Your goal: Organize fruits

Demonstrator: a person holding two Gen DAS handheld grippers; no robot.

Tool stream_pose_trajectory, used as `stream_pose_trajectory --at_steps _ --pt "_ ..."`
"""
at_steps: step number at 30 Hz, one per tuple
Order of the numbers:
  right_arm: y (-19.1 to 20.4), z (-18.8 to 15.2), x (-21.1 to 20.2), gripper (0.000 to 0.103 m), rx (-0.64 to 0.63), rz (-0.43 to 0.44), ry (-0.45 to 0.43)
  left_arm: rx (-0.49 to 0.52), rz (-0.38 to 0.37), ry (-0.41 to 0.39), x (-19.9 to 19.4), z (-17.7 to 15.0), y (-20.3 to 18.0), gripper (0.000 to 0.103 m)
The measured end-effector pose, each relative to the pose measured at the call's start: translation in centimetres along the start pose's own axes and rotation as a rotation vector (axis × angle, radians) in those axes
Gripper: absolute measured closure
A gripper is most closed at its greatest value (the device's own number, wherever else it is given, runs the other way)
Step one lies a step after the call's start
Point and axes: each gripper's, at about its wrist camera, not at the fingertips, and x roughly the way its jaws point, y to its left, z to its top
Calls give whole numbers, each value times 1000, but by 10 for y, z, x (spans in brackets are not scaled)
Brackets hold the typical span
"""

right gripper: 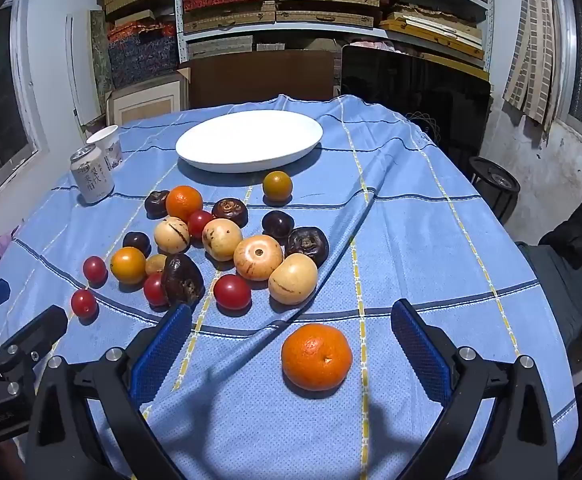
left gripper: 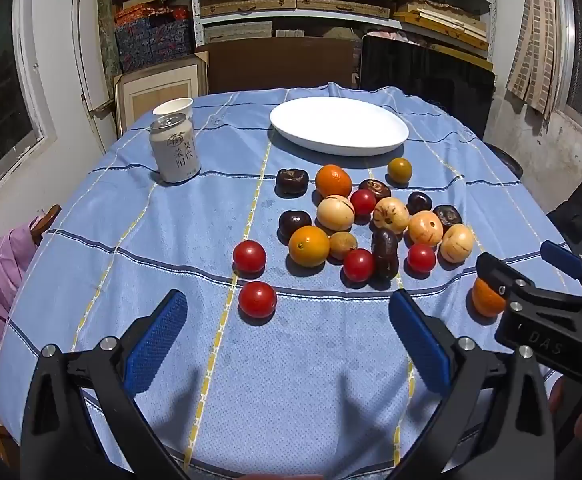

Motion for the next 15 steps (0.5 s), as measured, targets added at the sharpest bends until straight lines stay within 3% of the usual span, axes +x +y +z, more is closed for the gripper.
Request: stream_pose_trajectory --at_steps 15 --pt "6 -1 -4 3 -9 4 13 8 -3 10 -4 -1 -3 4"
